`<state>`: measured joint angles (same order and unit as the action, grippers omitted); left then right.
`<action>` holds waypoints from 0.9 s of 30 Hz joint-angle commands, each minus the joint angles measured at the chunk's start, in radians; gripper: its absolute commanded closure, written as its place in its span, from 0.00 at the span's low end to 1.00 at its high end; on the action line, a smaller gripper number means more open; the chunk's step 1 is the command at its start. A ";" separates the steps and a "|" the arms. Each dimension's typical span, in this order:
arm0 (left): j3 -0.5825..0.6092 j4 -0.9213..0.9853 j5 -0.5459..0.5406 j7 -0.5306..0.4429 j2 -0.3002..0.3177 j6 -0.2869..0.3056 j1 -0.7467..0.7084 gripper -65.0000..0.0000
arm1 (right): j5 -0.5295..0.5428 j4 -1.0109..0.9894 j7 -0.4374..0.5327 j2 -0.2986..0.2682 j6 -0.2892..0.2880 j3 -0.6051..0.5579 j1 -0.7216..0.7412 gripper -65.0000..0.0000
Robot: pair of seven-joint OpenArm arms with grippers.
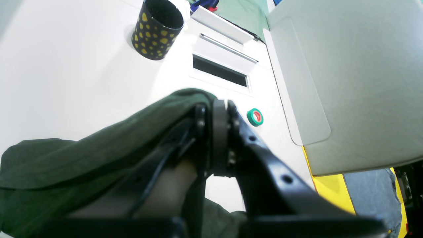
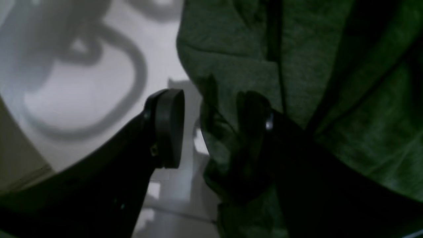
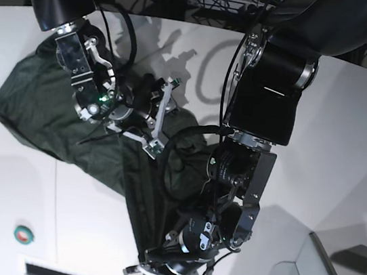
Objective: Layout the t-shirt on the table in an organized manner, then fold the t-shirt properly
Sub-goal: 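Raise the shirt with both grippers, stretching it between them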
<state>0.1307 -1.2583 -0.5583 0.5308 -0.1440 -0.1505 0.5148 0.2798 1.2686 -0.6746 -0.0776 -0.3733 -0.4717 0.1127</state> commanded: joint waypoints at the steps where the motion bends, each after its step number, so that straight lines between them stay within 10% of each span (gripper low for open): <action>1: 0.001 -0.021 -0.009 -0.022 -0.006 0.012 0.034 1.00 | -0.015 0.015 0.028 0.008 0.017 0.001 0.018 0.58; 8: 0.001 -0.021 -0.009 -0.022 -0.006 0.012 0.032 1.00 | -0.221 -0.125 0.033 0.080 0.020 0.001 0.020 0.60; 12: 0.001 -0.021 -0.009 -0.021 -0.006 0.012 0.032 1.00 | -0.221 -0.105 0.029 0.091 0.018 0.001 -0.008 1.00; 27: 0.002 -0.156 -0.007 -0.016 0.097 0.016 -0.118 1.00 | -0.218 0.549 -0.187 -0.095 -0.204 0.009 -0.333 1.00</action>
<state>0.1322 -1.3884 -0.5545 0.5396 -0.0410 -0.1505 0.3672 0.0494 1.7981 -0.8860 -0.1783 -0.5720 -0.4648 -0.2329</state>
